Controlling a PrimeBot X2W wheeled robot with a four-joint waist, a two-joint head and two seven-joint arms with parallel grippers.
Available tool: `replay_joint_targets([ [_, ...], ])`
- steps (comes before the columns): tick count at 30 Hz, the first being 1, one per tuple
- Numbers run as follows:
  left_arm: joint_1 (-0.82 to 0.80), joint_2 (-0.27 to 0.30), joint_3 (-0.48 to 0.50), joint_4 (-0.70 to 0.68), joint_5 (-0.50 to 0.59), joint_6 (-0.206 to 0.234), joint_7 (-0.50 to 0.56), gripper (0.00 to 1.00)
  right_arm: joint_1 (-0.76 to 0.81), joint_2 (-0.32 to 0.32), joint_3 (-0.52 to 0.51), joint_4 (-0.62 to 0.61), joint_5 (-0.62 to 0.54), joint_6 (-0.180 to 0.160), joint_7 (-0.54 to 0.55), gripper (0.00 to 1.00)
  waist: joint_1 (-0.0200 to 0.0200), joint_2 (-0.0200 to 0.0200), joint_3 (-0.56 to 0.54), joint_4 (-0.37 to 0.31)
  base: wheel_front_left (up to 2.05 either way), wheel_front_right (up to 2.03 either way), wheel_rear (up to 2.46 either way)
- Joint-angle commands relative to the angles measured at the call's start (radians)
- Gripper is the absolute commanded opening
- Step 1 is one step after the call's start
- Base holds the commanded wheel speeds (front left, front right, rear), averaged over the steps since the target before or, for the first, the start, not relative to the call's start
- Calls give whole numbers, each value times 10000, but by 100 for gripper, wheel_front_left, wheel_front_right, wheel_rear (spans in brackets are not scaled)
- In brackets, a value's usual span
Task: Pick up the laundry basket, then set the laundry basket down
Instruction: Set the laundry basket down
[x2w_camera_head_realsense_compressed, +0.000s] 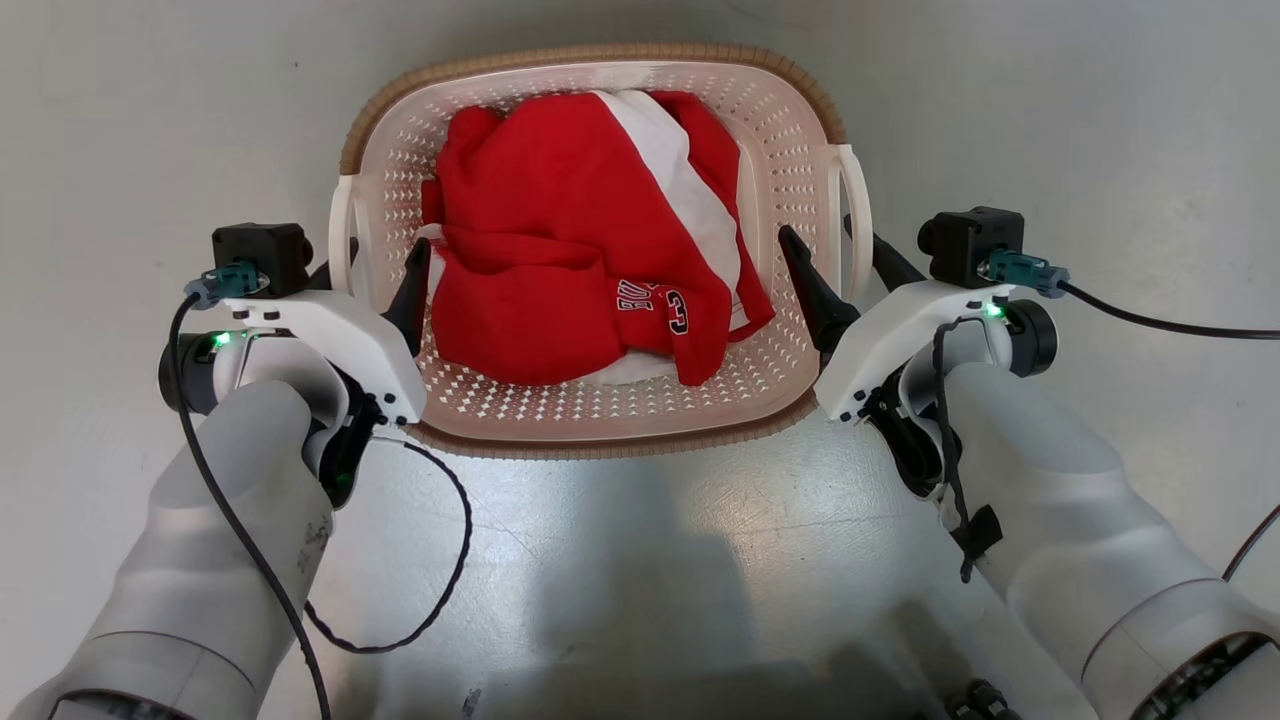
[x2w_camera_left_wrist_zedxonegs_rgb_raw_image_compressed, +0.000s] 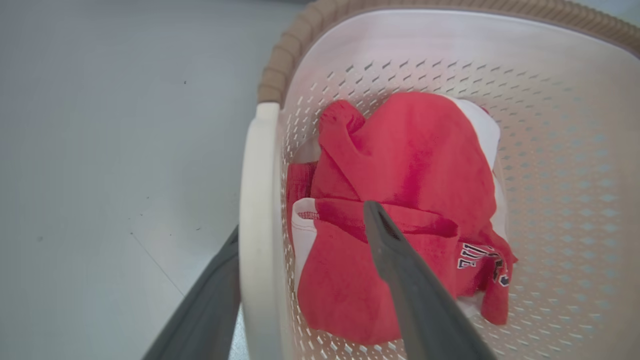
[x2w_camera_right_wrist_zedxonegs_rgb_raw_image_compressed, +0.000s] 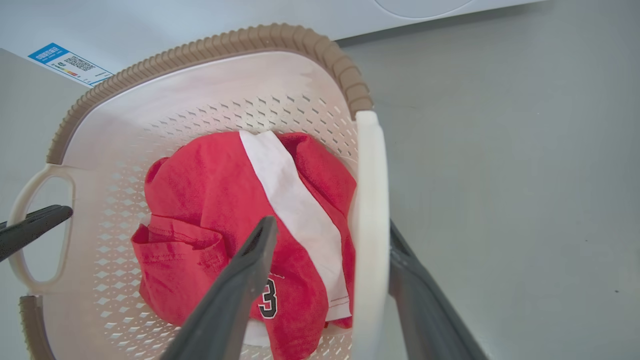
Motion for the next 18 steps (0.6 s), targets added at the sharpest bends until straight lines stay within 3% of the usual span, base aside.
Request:
replay_joint_targets([
  [1, 16, 313, 178, -105, -8, -56, -64, 100, 637, 219, 103, -160, 92, 73, -64, 100, 0, 0, -18, -3, 0, 0, 0],
  [18, 142, 415, 3, 23, -119, -57, -64, 100, 668, 219, -129, 494, 11, 73, -64, 100, 0, 0, -431, -135, 0, 0, 0],
])
